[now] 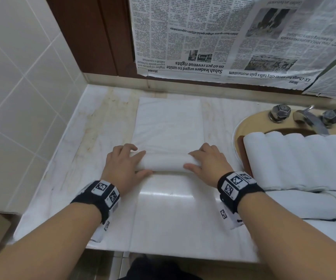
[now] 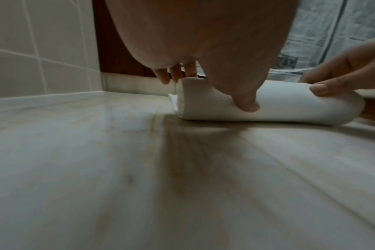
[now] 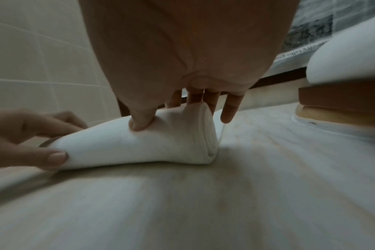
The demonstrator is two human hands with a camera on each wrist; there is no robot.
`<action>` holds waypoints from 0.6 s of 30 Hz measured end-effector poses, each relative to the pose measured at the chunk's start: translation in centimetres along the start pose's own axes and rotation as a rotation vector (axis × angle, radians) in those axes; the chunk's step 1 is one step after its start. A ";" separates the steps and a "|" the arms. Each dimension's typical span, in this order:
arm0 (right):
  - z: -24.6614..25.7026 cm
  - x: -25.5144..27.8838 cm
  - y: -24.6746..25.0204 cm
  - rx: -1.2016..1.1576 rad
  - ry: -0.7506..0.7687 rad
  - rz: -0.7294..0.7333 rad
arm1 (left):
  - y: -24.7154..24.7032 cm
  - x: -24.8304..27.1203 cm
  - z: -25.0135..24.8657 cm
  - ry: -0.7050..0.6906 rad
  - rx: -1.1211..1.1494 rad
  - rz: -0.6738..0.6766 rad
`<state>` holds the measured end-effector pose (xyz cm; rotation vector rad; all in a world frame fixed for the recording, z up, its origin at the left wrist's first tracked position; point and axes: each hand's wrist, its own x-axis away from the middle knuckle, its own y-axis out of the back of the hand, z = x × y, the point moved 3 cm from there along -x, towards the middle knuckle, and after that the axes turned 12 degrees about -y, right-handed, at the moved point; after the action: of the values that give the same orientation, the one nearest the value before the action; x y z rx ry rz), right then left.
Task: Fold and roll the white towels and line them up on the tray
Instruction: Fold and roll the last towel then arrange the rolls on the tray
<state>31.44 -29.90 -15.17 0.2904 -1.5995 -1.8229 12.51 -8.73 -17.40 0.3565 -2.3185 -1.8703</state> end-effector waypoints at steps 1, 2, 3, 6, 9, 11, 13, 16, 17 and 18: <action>-0.1 -0.4 0.1 -0.057 -0.023 0.015 | 0.0 -0.3 0.3 0.013 0.027 0.023; -0.2 -0.7 0.2 -0.123 -0.045 0.014 | -0.1 -0.6 0.7 0.038 0.062 0.045; -0.1 -0.9 0.2 -0.179 -0.057 0.000 | -0.2 -0.9 1.1 0.071 0.111 0.062; 0.4 -1.2 -0.2 -0.192 -0.050 -0.089 | -0.4 -2.0 1.9 0.173 0.304 0.077; 0.7 -1.1 -1.0 -0.022 -0.044 -0.145 | -0.2 -3.1 2.4 0.275 0.476 0.004; 0.5 -1.1 -1.0 0.061 -0.031 -0.143 | 0.1 -3.6 2.5 0.334 0.584 -0.084; 0.1 -1.7 -0.6 0.062 -0.007 -0.135 | 0.4 -4.0 2.2 0.362 0.618 -0.173; -0.4 -3.6 0.3 -0.044 0.004 -0.058 | 1.0 -4.7 1.3 0.378 0.556 -0.228; -0.6 -4.2 0.5 -0.096 -0.005 -0.018 | 1.2 -5.0 1.1 0.384 0.518 -0.228; -0.7 -4.6 0.7 -0.154 -0.012 0.014 | 1.4 -5.4 0.9 0.381 0.475 -0.225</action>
<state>35.55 -27.62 -15.91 0.1986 -1.4558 -1.9272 17.31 -6.15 -16.06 0.9688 -2.4892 -1.1581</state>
